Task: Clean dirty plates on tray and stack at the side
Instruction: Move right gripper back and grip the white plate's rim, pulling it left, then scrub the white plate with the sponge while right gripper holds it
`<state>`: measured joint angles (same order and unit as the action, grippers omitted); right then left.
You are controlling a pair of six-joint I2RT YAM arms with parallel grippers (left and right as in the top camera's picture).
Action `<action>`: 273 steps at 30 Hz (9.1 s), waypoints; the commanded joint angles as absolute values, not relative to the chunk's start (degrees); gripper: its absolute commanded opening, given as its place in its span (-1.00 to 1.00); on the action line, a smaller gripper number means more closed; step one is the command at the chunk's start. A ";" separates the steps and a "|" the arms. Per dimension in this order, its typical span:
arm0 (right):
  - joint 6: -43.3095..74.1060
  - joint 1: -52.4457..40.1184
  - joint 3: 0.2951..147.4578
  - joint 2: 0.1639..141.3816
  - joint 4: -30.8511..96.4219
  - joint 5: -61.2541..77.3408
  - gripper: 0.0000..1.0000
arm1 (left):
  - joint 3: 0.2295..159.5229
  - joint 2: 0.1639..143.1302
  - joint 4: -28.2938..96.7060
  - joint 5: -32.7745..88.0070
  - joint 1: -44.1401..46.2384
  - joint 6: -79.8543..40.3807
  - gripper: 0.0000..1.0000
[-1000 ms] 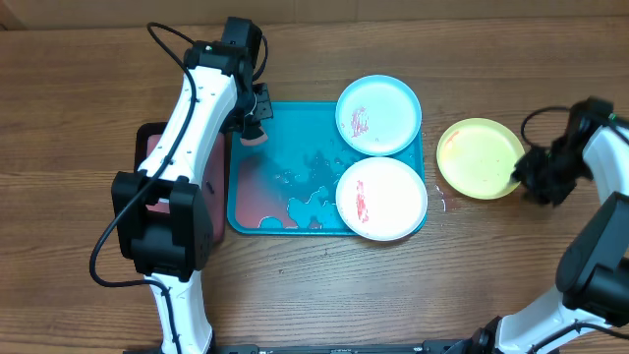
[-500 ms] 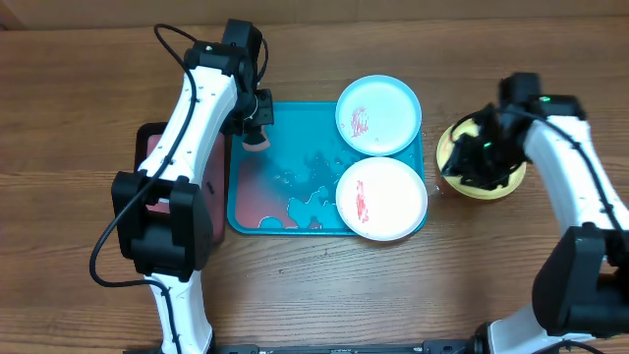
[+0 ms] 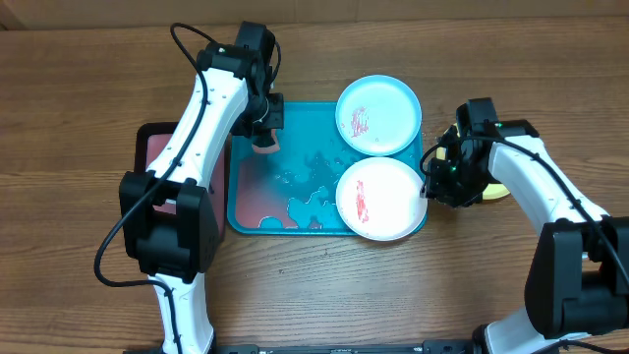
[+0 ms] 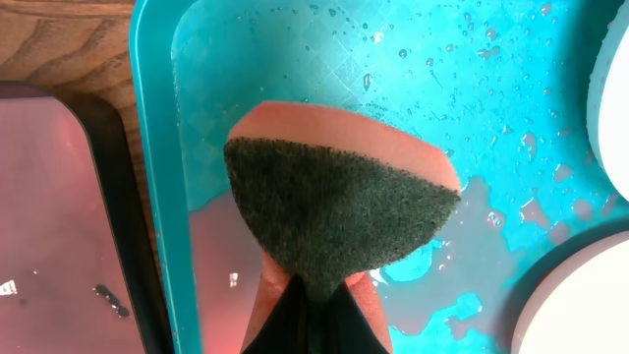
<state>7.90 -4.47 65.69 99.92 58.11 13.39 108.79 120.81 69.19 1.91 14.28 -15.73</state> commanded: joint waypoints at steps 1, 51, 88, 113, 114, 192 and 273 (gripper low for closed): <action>8.97 -5.32 63.42 99.98 56.51 12.71 -0.23 | 108.47 120.64 68.97 2.35 14.61 -14.11 -0.92; 40.51 -25.76 64.55 95.59 42.78 2.96 -0.93 | 112.07 117.34 72.88 1.89 14.48 -15.51 -0.91; 36.14 -32.01 64.69 110.63 23.20 14.28 -0.93 | 81.41 116.38 56.86 -1.52 17.85 -16.73 -0.92; 36.14 -31.86 64.69 110.63 23.51 14.24 -0.93 | 81.54 116.38 55.72 -20.01 18.09 -38.50 -0.92; 36.14 -31.77 64.69 110.63 23.59 14.24 -0.93 | 81.54 116.38 56.62 -17.10 18.09 -36.23 -0.92; 36.12 -30.87 64.69 110.63 24.99 16.21 -0.93 | 81.38 116.86 43.66 9.80 25.69 -12.36 -0.91; 35.92 -30.87 64.69 110.63 25.36 16.21 -0.93 | 81.38 116.88 51.07 20.86 24.80 2.22 -0.92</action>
<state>36.01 -30.87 64.38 109.58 25.30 16.67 81.32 116.05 53.19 17.50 24.40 -0.51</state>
